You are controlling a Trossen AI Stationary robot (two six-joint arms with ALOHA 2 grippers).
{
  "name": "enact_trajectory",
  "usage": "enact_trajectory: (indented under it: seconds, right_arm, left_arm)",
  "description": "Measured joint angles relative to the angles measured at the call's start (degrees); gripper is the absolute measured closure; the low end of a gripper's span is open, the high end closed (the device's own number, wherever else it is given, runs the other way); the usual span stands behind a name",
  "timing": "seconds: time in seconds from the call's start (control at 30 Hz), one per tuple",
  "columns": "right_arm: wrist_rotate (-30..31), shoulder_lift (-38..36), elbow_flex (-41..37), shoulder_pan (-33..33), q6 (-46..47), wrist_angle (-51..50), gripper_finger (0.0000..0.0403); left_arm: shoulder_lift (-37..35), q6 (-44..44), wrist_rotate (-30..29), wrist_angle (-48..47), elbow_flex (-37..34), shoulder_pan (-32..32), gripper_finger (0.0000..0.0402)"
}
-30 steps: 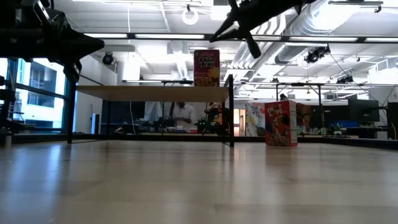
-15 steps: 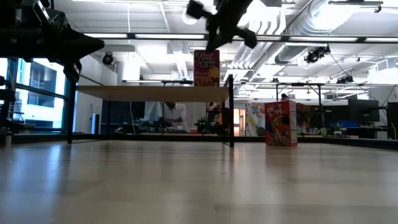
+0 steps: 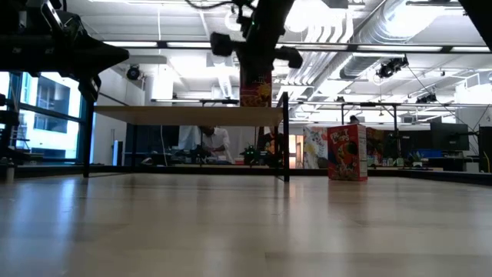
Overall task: Stack cereal on shelf
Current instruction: Put the top purple cereal box on the shelf
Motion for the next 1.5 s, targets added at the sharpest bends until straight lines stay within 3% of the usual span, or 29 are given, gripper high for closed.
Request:
enact_trajectory:
  seconds: [1.27,1.5]
  right_arm:
    - [-1.9,0.0,-0.1,-6.2,-4.2,3.4,0.0403]
    - [-8.3,0.0,-0.1,-6.4,-12.5,2.9,0.0403]
  left_arm:
    - [0.0,0.0,0.0,0.0,0.0,0.0,0.0398]
    - [0.0,0.0,0.0,0.0,0.0,0.0,0.0398]
